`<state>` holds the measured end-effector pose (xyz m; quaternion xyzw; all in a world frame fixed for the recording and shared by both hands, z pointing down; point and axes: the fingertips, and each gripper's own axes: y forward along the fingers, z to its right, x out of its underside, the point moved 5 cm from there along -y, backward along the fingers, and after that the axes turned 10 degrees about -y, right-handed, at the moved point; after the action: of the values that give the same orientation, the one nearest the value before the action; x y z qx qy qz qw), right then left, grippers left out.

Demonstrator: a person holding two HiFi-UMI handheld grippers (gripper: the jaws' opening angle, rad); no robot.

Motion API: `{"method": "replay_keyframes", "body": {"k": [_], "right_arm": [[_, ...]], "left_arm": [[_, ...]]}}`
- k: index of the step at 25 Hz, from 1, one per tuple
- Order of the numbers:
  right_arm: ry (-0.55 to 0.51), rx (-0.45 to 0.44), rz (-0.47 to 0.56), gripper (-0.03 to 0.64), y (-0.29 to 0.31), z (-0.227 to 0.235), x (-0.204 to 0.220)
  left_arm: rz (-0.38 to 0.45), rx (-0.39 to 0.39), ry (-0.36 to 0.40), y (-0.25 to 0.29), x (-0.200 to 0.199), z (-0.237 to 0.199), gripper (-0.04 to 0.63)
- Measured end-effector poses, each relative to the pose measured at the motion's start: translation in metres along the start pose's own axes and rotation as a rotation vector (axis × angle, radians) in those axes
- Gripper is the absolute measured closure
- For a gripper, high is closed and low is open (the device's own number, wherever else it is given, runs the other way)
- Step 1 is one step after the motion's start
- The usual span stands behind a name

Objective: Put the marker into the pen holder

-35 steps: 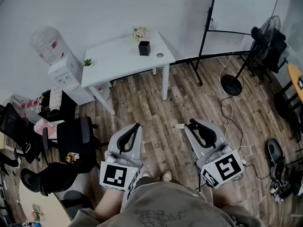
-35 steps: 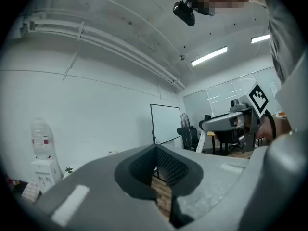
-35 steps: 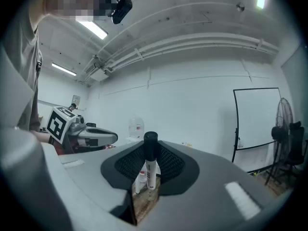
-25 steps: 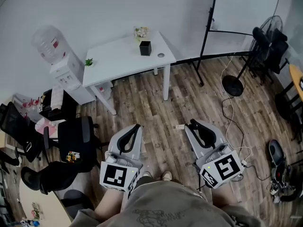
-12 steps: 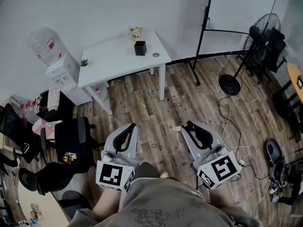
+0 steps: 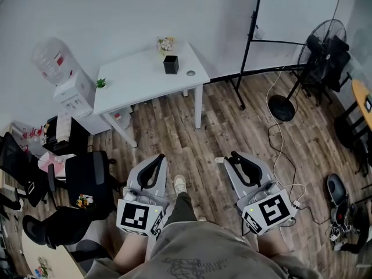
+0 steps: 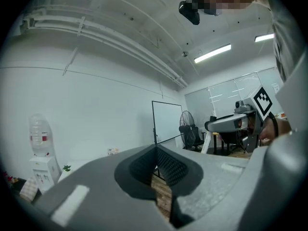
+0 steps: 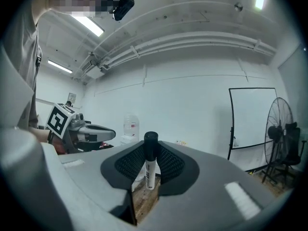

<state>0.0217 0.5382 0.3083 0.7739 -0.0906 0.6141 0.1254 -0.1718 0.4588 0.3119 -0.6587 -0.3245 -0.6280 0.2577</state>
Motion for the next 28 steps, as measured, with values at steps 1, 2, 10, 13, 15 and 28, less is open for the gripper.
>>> {"method": "replay_keyframes", "body": {"k": [1,2,10,13,15,28], "right_arm": [[-0.003,-0.002,-0.004,0.515,0.006,0.003,0.001],[-0.002,-0.005,-0.008,0.515,0.012,0.006,0.003],[-0.003,-0.013,-0.045,0.515,0.086,0.033,0.012],[-0.003,-0.013,-0.061,0.515,0.122,0.045,0.011],[-0.002,-0.008,-0.073,0.515,0.145,0.053,0.009],[-0.029,0.012,-0.099,0.515,0.310,0.093,-0.004]], "left_arm": [[0.000,0.001,0.002,0.006,0.000,-0.003,0.594],[-0.001,0.000,0.007,0.012,0.001,-0.007,0.595],[-0.026,-0.003,0.005,0.068,0.002,-0.059,0.594],[-0.033,0.002,0.001,0.095,-0.004,-0.088,0.594],[-0.041,0.012,0.003,0.114,-0.008,-0.108,0.594],[-0.054,0.063,0.003,0.217,-0.025,-0.239,0.594]]}}
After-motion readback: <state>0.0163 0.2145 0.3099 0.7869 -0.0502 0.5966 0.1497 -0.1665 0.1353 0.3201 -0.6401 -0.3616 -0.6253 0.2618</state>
